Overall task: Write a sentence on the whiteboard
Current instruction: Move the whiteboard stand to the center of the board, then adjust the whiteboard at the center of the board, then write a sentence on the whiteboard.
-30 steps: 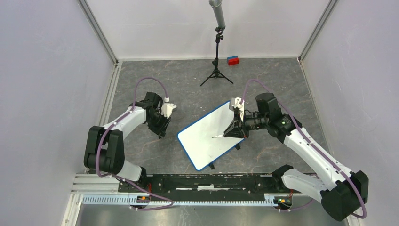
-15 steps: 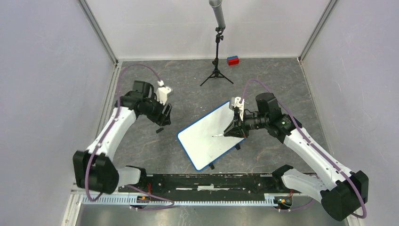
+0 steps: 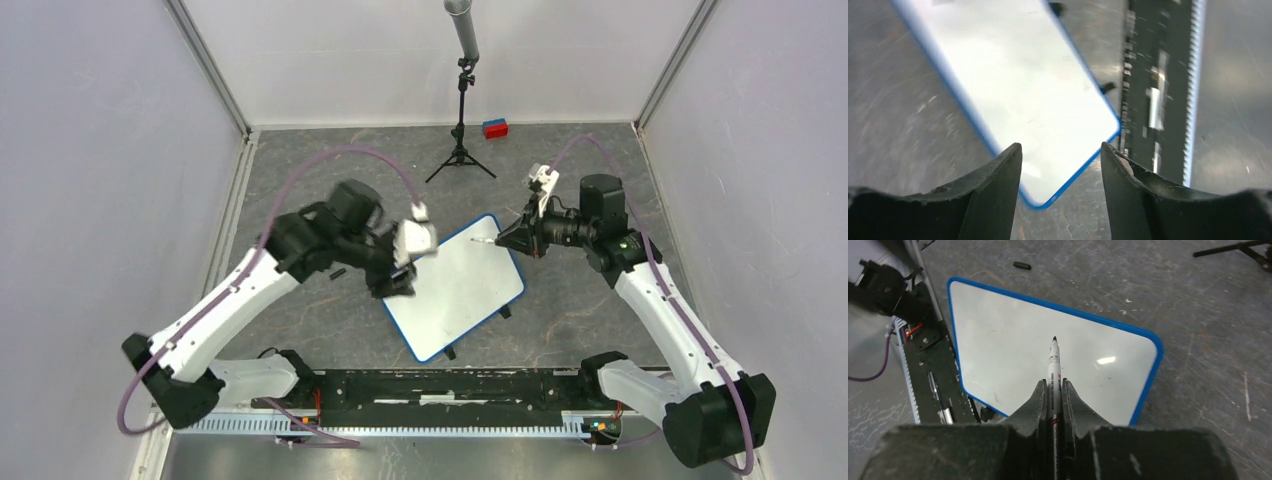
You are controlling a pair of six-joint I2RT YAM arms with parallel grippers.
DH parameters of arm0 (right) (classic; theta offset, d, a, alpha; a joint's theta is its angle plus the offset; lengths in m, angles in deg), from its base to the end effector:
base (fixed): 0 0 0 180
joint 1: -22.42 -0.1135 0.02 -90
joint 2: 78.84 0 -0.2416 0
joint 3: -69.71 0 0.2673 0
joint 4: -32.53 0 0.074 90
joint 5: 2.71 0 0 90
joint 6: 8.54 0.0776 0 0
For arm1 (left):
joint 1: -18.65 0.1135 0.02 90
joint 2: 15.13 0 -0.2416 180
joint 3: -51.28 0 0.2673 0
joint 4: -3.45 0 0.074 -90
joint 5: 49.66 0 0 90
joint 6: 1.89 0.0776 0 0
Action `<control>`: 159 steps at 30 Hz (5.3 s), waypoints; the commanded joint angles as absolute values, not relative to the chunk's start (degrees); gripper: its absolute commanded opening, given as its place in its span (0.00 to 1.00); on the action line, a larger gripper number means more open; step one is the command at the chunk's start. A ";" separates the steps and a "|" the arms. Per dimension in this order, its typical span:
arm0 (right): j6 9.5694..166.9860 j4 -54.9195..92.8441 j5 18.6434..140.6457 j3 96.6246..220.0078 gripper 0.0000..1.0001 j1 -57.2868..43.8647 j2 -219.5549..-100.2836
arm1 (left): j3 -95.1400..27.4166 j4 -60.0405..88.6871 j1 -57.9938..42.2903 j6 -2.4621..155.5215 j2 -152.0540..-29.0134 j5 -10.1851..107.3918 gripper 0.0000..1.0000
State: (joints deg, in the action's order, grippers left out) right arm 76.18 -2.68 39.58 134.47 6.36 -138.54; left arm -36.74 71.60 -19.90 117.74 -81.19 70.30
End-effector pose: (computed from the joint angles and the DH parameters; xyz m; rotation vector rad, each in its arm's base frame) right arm 0.2470 0.1308 0.2823 -0.8643 1.8577 0.9815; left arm 0.1852 -0.1971 0.3324 1.5149 1.7907 -0.6950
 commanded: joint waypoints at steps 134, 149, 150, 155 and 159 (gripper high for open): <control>62.74 -9.89 44.90 140.75 0.00 -13.07 -141.56 | -31.39 68.37 -8.28 107.46 -110.37 97.11 0.05; 61.33 -8.93 49.73 139.87 0.00 -17.08 -141.35 | -32.80 74.42 1.97 111.29 -105.07 99.14 0.52; 61.57 -8.01 50.19 139.66 0.00 -17.50 -141.37 | -32.71 75.16 3.30 112.05 -104.83 99.87 0.54; 62.40 -3.32 54.34 139.15 0.00 -21.62 -142.43 | -29.82 76.54 8.54 114.92 -102.28 104.39 0.56; 62.54 0.05 59.60 139.63 0.00 -25.99 -143.84 | -28.60 76.29 9.07 115.12 -99.99 106.34 0.56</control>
